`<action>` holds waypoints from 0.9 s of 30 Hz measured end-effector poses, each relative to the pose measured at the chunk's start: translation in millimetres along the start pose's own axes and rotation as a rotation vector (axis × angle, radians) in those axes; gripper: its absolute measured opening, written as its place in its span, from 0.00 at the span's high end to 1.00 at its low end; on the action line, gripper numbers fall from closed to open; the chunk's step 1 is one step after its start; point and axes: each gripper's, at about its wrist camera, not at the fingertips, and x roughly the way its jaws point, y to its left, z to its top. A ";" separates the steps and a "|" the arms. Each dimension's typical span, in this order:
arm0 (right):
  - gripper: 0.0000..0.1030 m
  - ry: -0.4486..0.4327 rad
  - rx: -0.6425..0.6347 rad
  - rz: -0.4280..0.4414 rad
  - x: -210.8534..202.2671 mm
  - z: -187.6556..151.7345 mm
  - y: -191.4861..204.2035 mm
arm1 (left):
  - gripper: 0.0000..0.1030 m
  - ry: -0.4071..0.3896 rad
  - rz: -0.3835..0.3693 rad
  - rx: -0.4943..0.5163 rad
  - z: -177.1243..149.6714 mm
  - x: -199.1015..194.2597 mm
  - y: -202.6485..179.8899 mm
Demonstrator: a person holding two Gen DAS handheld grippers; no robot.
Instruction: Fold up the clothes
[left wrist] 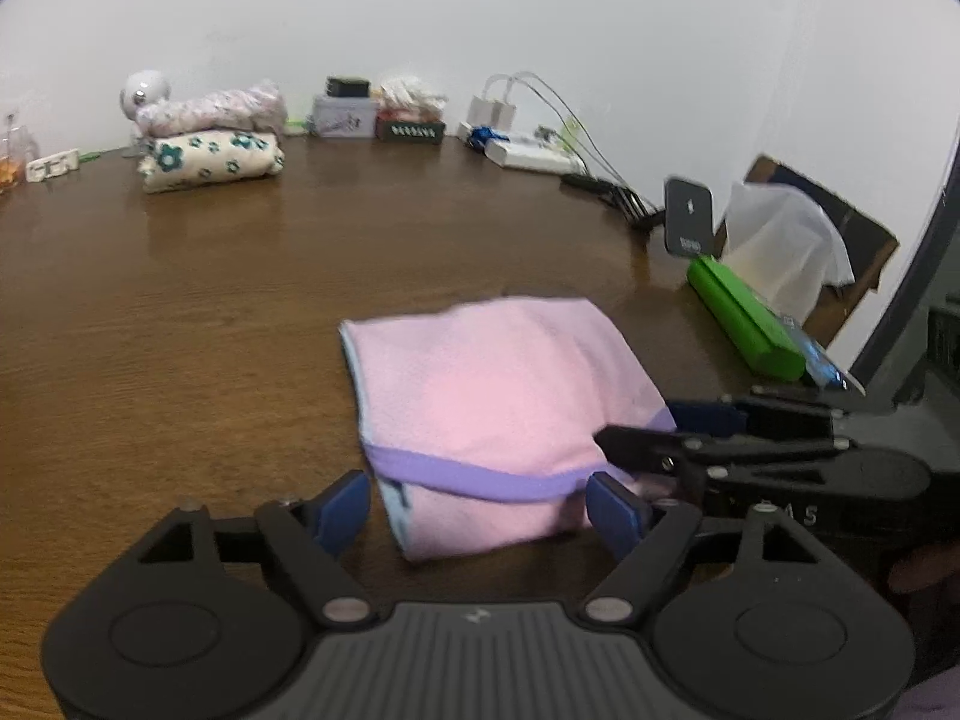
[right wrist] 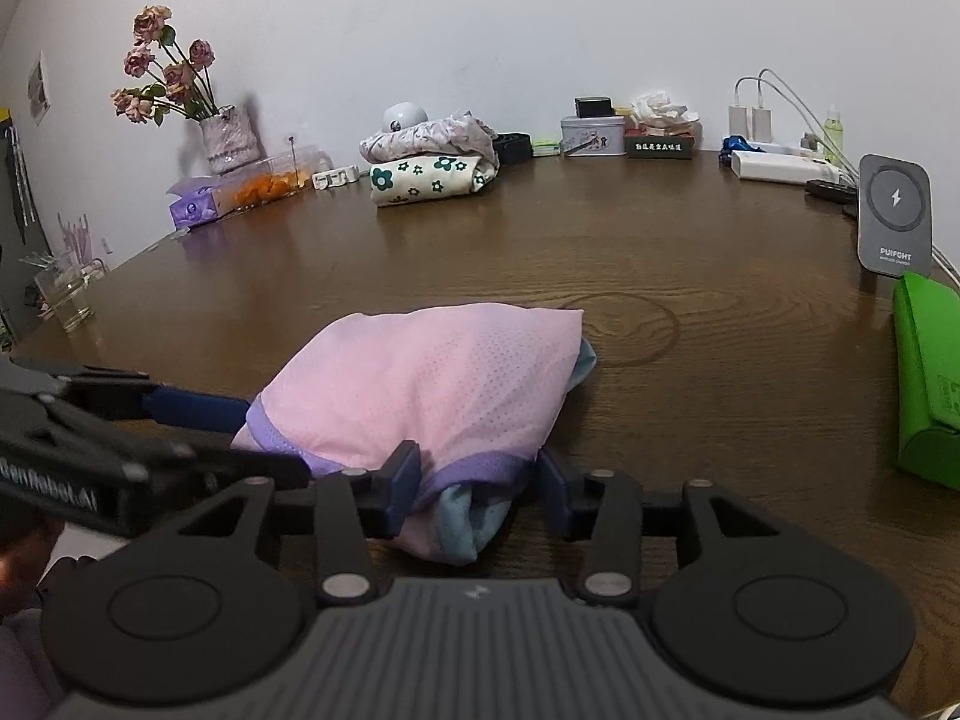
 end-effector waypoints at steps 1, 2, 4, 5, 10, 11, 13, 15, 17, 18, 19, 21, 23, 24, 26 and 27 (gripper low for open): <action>0.53 0.001 0.000 -0.003 -0.2 0.9 0.0 | 0.24 0.002 0.001 0.006 -0.6 1.2 -1.2; 0.51 0.002 0.001 -0.006 -0.4 2.0 -0.1 | 0.24 0.000 0.005 0.013 -0.9 1.7 -2.0; 0.43 0.000 0.015 -0.007 -2.1 3.8 -2.4 | 0.24 -0.001 0.010 0.026 -1.3 2.7 -3.0; 0.42 0.001 0.023 -0.003 -2.1 4.5 -3.9 | 0.24 -0.003 0.012 0.031 -1.8 3.1 -3.5; 0.45 0.014 0.000 0.015 3.3 2.5 1.8 | 0.35 -0.018 0.023 0.075 -4.1 4.8 -7.1; 0.49 0.015 -0.014 0.019 4.0 2.8 4.3 | 0.43 -0.022 0.026 0.086 -4.6 5.0 -8.1; 0.65 0.019 -0.018 0.052 5.3 3.6 6.3 | 0.65 -0.029 0.022 0.100 -5.4 5.2 -8.9; 0.75 0.018 -0.014 0.074 6.1 3.7 7.4 | 0.83 -0.033 -0.009 0.080 -5.3 5.7 -6.7; 0.81 0.013 -0.007 0.089 6.6 3.6 8.9 | 0.86 -0.051 -0.005 0.082 -4.8 5.7 -6.5; 0.84 0.009 -0.003 0.095 6.8 4.3 9.0 | 0.87 -0.064 -0.002 0.083 -3.7 5.1 -5.8; 0.85 0.003 0.013 0.105 7.1 6.2 7.4 | 0.87 -0.080 -0.004 0.079 -2.0 4.0 -4.4; 0.86 -0.011 0.052 0.125 7.7 11.3 3.0 | 0.88 -0.115 -0.008 0.078 2.9 0.6 -2.7; 0.87 -0.036 0.075 0.133 6.4 19.7 0.5 | 0.89 -0.152 -0.010 0.089 11.1 -3.7 -1.5; 0.87 -0.045 0.077 0.137 6.3 26.2 0.2 | 0.89 -0.169 -0.009 0.095 17.2 -5.6 -0.2; 0.87 -0.069 0.059 0.141 6.8 43.0 2.5 | 0.89 -0.202 -0.005 0.106 31.1 -9.2 3.7; 0.87 -0.082 0.049 0.142 7.1 51.5 3.8 | 0.89 -0.221 -0.002 0.115 38.9 -11.4 6.7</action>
